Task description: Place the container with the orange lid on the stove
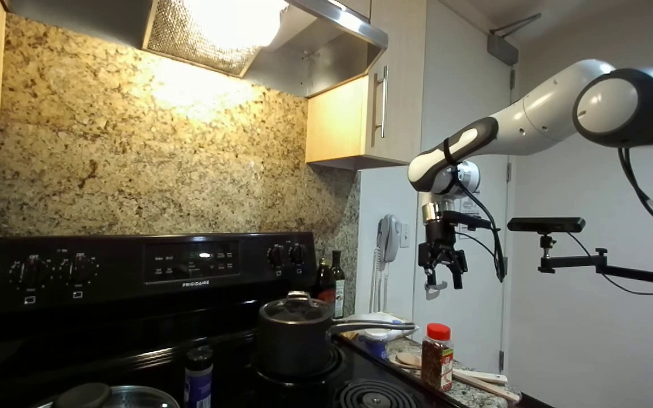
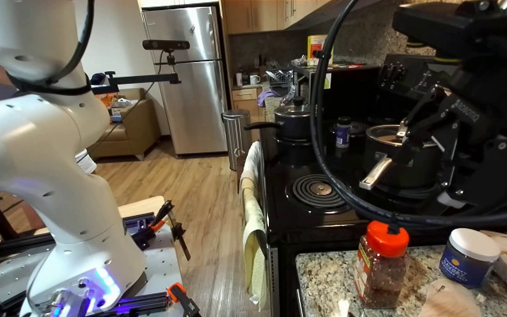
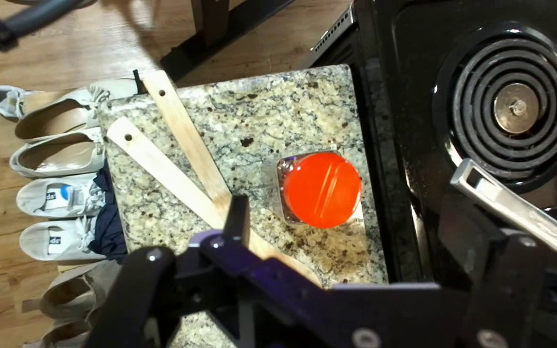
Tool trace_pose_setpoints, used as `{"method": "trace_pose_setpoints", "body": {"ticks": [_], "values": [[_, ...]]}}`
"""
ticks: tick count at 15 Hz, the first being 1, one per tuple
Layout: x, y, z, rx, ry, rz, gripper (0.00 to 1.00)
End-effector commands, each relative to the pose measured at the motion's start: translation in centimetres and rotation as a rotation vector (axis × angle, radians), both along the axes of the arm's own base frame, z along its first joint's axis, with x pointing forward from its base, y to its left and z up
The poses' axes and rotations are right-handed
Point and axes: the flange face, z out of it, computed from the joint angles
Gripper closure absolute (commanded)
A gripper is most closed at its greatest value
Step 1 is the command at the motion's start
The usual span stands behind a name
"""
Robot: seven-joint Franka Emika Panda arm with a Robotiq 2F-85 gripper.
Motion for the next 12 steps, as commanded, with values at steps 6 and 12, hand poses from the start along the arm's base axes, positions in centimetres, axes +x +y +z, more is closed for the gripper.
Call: {"method": "trace_pose_setpoints", "body": {"ticks": [6, 12], "values": [[0.20, 0.47, -0.53, 0.011, 0.010, 0.003, 0.00], [-0.32, 0.59, -0.74, -0.196, 0.002, 0.111, 0.00]]}}
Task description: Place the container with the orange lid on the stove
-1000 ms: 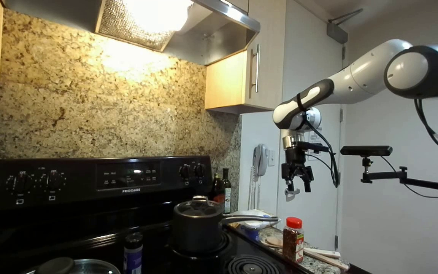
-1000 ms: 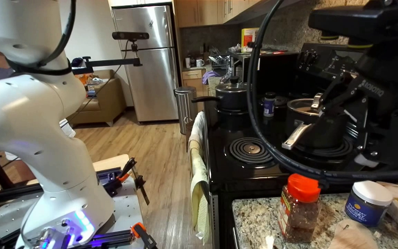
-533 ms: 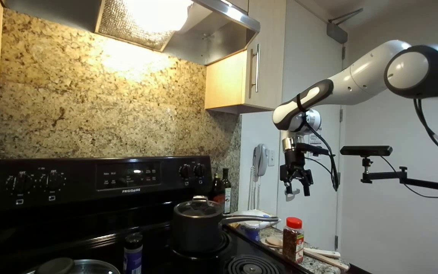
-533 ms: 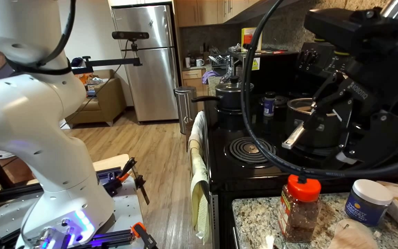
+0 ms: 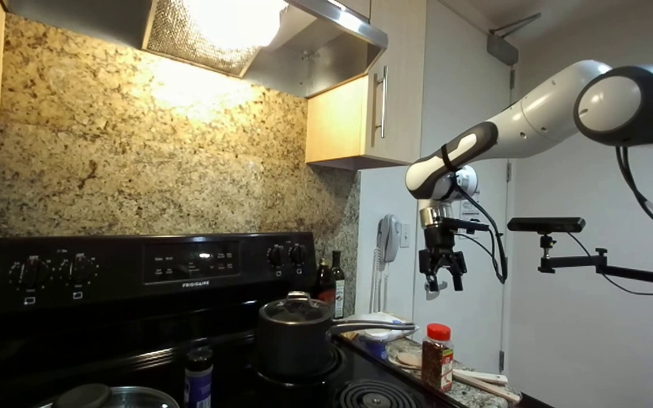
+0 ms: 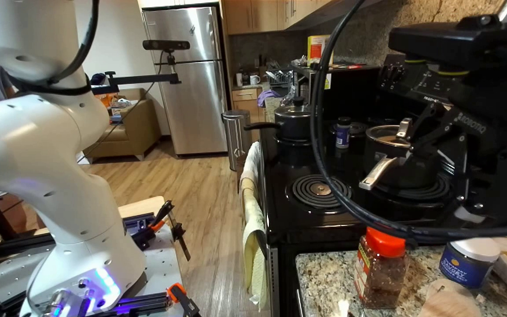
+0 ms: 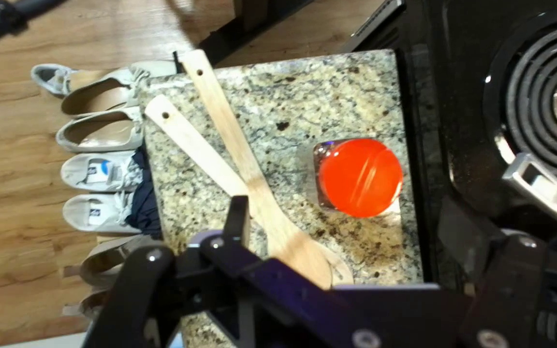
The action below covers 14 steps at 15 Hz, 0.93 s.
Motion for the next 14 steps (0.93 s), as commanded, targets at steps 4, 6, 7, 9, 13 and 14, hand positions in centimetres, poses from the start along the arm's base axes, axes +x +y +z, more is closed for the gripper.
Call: {"method": "trace_pose_setpoints", "body": {"ticks": [4, 6, 7, 9, 13, 14], "values": [[-1.3, 1.9, -1.2, -0.137, -0.031, 0.128, 0.00], [-1.8, 3.3, -1.8, -0.123, -0.031, 0.147, 0.00], [-2.1, 3.8, -2.0, -0.114, -0.043, 0.159, 0.00], [-2.7, 4.7, -2.6, -0.105, -0.060, 0.197, 0.00], [-3.1, 6.1, -5.8, -0.163, -0.118, 0.333, 0.00], [-3.1, 6.4, -6.8, -0.175, -0.132, 0.361, 0.00]]}}
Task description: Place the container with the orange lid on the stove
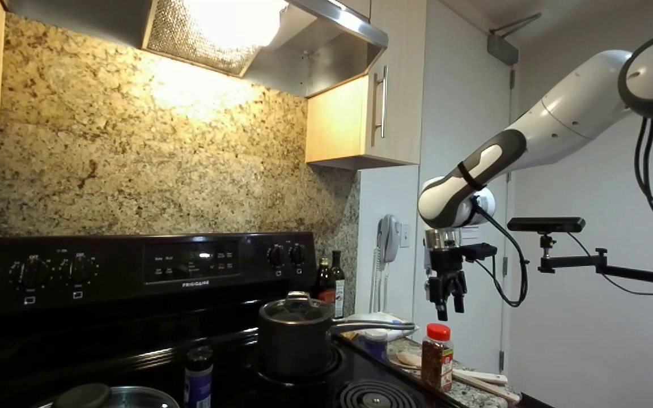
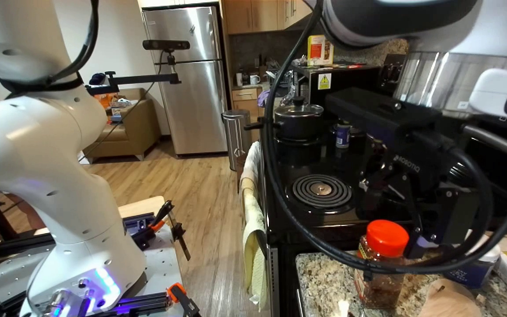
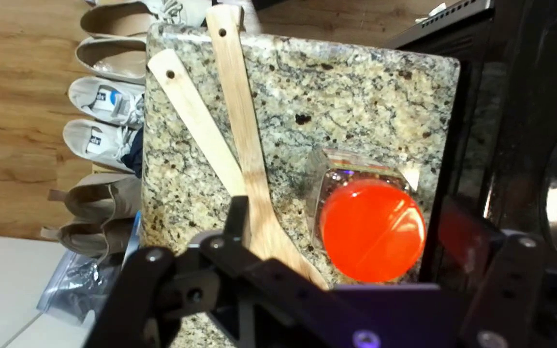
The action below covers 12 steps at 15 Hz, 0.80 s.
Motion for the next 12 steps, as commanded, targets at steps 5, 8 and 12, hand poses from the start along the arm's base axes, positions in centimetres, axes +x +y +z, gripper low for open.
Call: {"method": "trace_pose_setpoints", "body": {"ticks": [5, 8, 12], "values": [[-0.3, 2.4, -4.4, -0.095, -0.138, 0.165, 0.00], [-0.2, 2.8, -4.9, -0.111, -0.172, 0.170, 0.26], [-0.2, 3.0, -5.4, -0.113, -0.182, 0.164, 0.45]]}}
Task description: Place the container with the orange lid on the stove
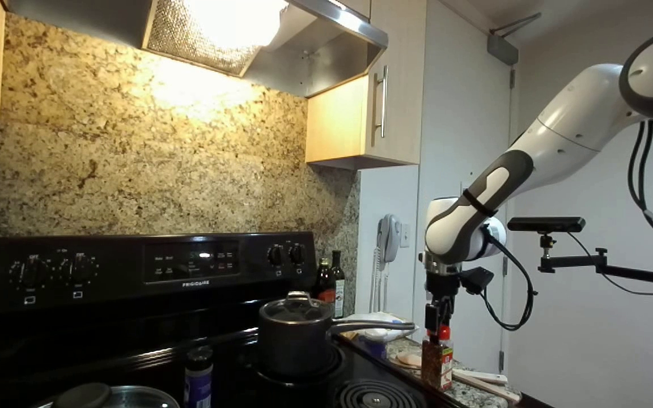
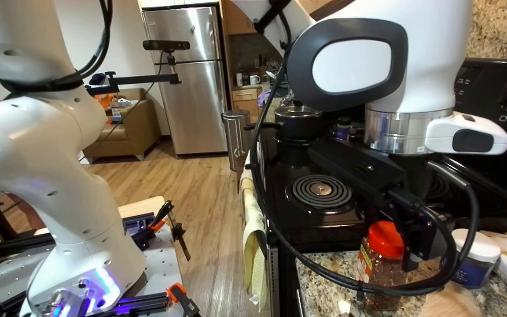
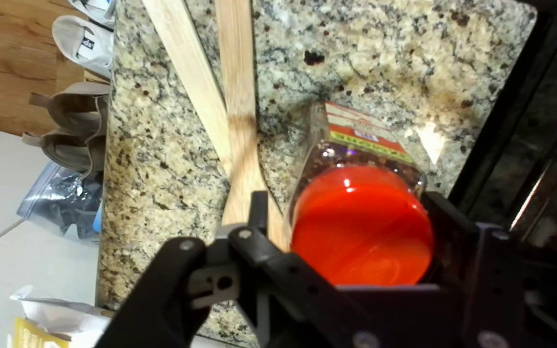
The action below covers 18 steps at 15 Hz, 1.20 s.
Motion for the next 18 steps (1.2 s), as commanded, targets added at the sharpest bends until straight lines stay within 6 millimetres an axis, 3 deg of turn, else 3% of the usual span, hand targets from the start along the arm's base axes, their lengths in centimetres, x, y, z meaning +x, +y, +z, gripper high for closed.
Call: {"method": "trace_pose_setpoints", "body": {"ticks": [1, 3, 7, 13, 15, 18], "values": [[-0.2, 0.3, -0.5, 0.007, -0.017, 0.021, 0.53], [-0.2, 0.4, -0.3, 0.010, -0.017, 0.016, 0.62], [-0.9, 0.2, 1.1, 0.012, -0.018, 0.009, 0.63], [-3.5, 0.0, 6.6, -0.030, -0.065, -0.009, 0.64], [-4.3, 1.2, 8.8, -0.044, -0.067, 0.014, 0.64], [-5.8, 4.7, 11.5, -0.063, -0.013, 0.110, 0.64]]}}
